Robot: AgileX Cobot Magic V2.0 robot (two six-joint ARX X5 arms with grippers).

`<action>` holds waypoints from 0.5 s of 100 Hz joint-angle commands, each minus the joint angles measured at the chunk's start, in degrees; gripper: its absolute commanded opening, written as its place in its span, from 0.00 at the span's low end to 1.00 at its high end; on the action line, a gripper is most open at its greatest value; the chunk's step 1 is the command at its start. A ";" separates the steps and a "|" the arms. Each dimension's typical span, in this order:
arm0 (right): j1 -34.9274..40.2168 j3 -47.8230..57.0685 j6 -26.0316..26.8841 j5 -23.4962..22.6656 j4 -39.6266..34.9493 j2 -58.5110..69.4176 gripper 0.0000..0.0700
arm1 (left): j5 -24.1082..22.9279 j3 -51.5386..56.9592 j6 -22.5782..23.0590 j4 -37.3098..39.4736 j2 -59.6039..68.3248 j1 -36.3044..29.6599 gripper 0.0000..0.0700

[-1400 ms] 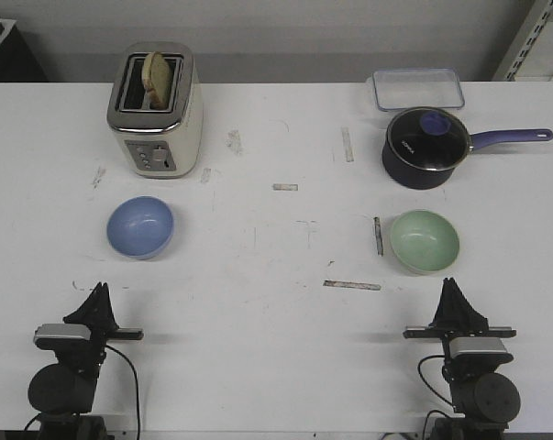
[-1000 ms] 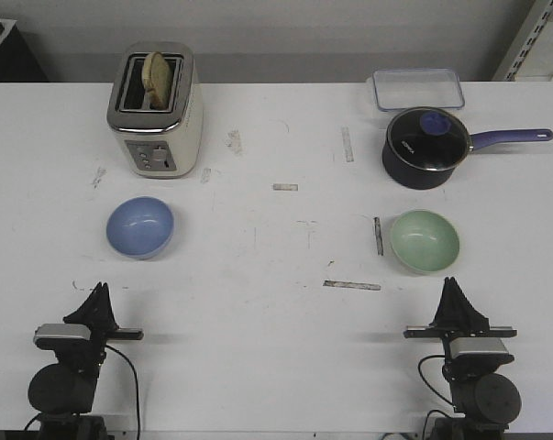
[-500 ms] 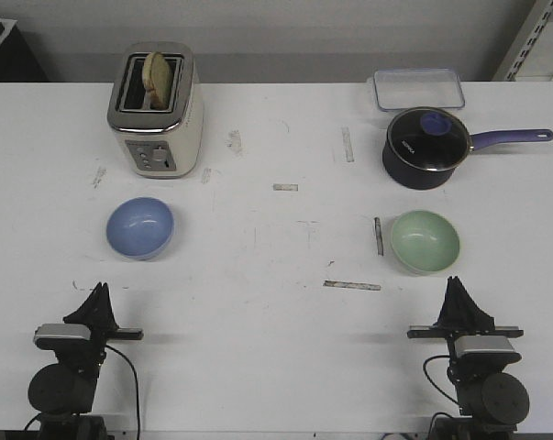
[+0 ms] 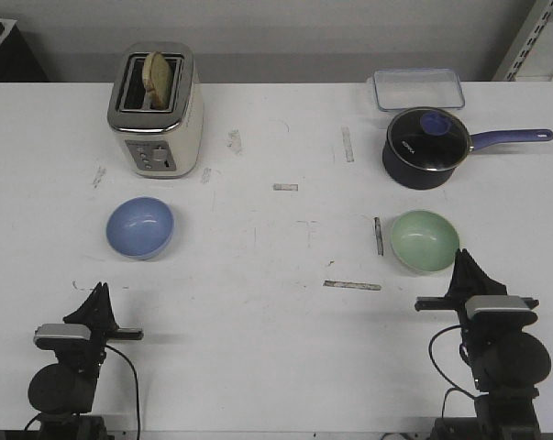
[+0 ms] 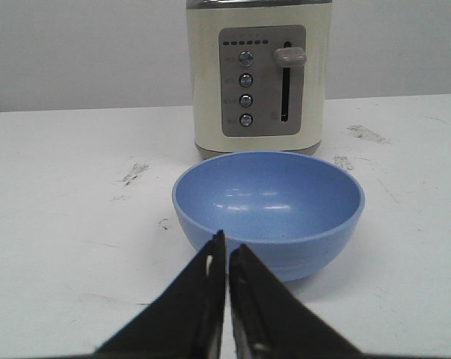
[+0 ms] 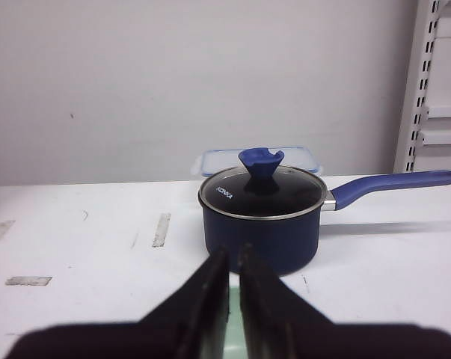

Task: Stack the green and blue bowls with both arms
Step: 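Move the right gripper forward to the pale green bowl's rim and grasp it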

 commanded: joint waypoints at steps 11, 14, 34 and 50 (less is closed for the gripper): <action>0.07 3.08 -0.09 -0.15 0.37 6.10 0.02 | 0.09 -1.25 0.13 0.57 -0.11 0.02 0.00; 0.09 3.61 -0.02 -0.35 0.37 7.30 0.02 | 0.09 -1.25 0.13 0.57 -0.11 0.02 0.00; 0.09 8.15 0.02 -1.60 0.39 16.11 0.02 | 0.09 -1.25 0.13 0.57 -0.11 0.02 0.00; 0.11 14.08 1.88 -1.73 0.11 22.77 0.02 | 0.09 -1.25 0.13 0.57 -0.11 0.02 0.00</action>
